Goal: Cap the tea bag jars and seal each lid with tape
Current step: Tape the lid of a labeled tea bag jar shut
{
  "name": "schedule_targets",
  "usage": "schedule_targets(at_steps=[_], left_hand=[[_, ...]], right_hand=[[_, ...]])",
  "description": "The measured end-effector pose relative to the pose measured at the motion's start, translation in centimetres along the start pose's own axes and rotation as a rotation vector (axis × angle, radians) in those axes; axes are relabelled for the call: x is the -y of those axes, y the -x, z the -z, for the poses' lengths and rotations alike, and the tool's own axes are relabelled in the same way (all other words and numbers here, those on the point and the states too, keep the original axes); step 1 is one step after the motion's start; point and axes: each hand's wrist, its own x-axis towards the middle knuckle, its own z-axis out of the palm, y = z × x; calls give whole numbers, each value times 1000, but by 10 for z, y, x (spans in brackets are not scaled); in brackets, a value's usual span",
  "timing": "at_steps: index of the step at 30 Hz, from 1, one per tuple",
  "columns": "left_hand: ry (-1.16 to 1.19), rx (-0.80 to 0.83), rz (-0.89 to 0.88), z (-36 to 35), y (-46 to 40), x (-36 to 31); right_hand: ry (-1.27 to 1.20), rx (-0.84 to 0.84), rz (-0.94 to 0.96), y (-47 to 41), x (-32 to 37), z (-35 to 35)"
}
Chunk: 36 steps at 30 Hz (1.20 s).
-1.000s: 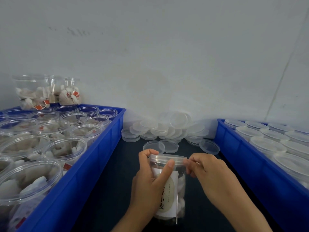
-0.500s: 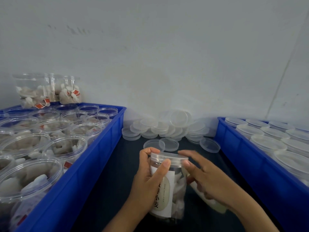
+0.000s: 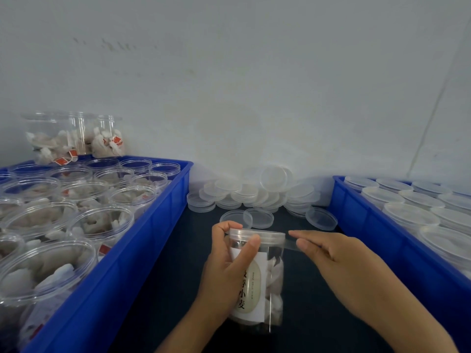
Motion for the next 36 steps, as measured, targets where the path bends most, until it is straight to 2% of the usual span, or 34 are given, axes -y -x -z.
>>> schedule_targets(at_steps=[3, 7, 12, 15, 18, 21, 28, 30, 33, 36], left_hand=[[9, 1, 3, 0, -1, 2], [1, -5, -29, -2, 1, 1], [110, -115, 26, 11, -3, 2], [41, -85, -4, 14, 0, 1], [-34, -63, -35, 5, 0, 4], [-56, -45, -43, 3, -2, 5], [114, -9, 12, -1, 0, -6], [120, -16, -30, -3, 2, -9], [86, -41, -111, -6, 6, -9], [-17, -80, -201, -8, 8, -12]], right_hand=[[28, 16, -3, 1, 2, 2], [42, -53, 13, 7, 5, 12], [177, -188, -31, 14, 0, 28], [289, -179, -45, 15, -4, 31], [196, -148, 8, 14, 5, 26], [-16, -136, 84, 13, 12, 19], [-429, -280, 108, 4, 17, -8], [-438, -334, 90, 2, 18, -15], [-328, -402, 57, -1, 21, -22], [-163, -365, 13, -1, 18, -23]])
